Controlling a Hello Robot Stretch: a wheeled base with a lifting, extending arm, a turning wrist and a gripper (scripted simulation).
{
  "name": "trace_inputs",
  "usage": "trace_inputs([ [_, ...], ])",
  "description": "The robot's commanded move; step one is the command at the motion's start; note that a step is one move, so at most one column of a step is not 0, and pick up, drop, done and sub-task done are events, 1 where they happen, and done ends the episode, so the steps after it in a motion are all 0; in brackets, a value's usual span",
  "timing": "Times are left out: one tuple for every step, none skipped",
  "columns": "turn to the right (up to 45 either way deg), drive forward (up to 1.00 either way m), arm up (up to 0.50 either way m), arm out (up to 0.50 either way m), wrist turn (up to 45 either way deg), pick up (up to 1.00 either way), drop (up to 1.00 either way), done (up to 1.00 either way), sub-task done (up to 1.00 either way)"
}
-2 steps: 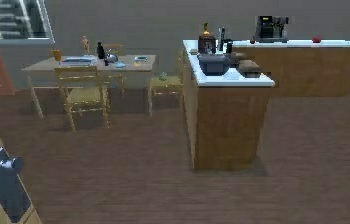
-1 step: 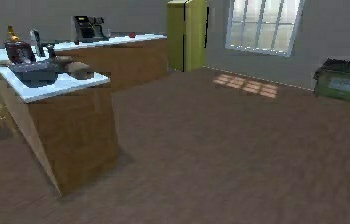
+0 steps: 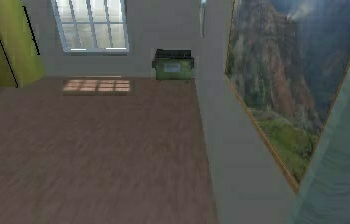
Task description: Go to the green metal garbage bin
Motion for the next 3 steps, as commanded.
trace_inputs([
  [0.0,1.0,0.0,0.0,0.0,0.0,0.0,0.0,0.0],
  [0.0,1.0,0.0,0.0,0.0,0.0,0.0,0.0,0.0],
  [0.0,1.0,0.0,0.0,0.0,0.0,0.0,0.0,0.0],
])
